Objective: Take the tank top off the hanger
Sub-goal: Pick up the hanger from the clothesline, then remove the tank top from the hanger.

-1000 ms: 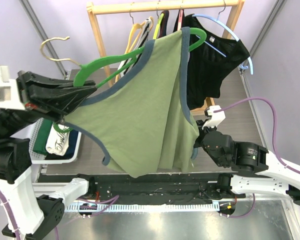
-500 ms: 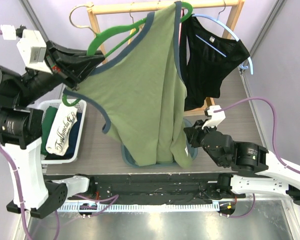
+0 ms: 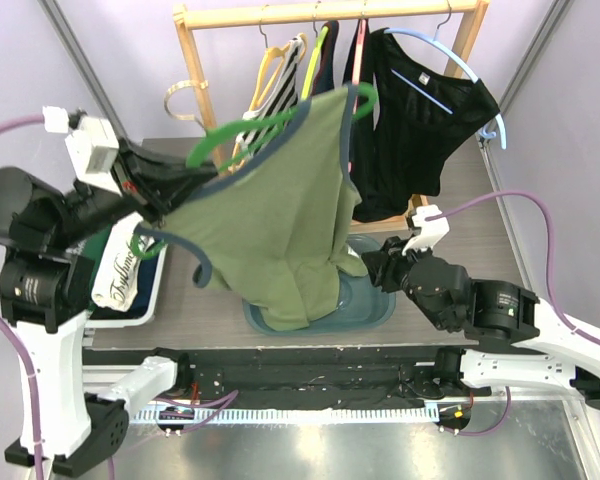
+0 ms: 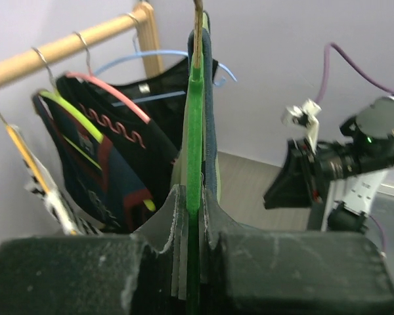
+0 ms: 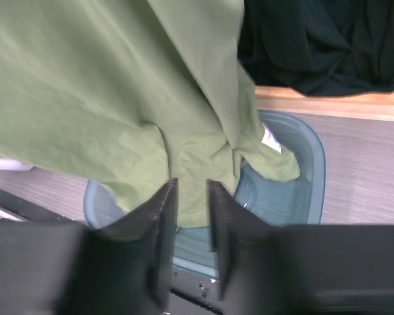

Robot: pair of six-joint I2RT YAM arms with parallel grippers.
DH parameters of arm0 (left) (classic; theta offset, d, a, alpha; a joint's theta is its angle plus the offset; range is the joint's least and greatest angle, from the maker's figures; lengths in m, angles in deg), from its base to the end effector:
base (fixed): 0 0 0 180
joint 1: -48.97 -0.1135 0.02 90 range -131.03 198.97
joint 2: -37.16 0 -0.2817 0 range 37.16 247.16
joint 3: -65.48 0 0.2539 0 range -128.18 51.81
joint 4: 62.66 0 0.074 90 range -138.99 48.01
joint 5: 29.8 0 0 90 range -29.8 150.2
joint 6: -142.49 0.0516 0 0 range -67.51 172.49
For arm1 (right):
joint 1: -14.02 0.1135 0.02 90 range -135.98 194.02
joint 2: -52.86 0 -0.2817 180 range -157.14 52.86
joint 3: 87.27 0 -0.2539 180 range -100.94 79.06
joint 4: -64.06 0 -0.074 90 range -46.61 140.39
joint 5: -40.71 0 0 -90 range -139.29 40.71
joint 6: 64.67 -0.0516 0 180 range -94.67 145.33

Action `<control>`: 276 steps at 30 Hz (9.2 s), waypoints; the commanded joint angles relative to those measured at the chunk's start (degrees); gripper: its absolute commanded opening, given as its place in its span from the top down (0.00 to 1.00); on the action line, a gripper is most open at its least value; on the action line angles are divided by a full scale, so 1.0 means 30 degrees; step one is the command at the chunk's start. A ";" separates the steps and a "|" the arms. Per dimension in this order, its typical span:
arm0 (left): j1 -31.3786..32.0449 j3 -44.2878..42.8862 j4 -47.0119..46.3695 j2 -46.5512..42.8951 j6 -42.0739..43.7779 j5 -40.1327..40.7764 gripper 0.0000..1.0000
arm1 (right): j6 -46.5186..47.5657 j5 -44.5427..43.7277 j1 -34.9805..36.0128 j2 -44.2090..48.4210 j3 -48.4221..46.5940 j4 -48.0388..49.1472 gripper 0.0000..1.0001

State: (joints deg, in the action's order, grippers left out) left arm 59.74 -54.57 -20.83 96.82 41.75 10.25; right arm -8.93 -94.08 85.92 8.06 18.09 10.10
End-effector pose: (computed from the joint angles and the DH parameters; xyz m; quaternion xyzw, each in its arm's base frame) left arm 0.0956 -0.0584 0.6115 0.3429 0.5291 -0.3795 0.6770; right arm 0.0785 0.1230 0.3931 -0.0542 0.8013 0.2099 0.5576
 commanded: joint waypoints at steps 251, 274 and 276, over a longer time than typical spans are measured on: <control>1.3638 -0.0926 0.9685 0.6011 0.8858 1.3693 0.41 | 1.0454 1.8447 -1.0724 -0.1649 -0.9354 -0.1628 0.99; 1.3726 -0.0864 0.8278 0.7535 0.8005 1.5421 1.00 | 1.0307 1.8829 -1.0695 -0.1065 -0.8652 -0.1071 0.99; 1.3726 -0.1302 0.8249 0.7565 0.8004 1.5508 1.00 | 1.0278 1.8683 -1.0695 -0.0860 -0.8419 -0.1129 0.99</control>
State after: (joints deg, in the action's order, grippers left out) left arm 100.65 -54.36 6.99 119.77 66.34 55.64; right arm 22.74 -37.98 53.90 3.65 -7.30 1.55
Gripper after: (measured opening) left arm 0.013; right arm 0.101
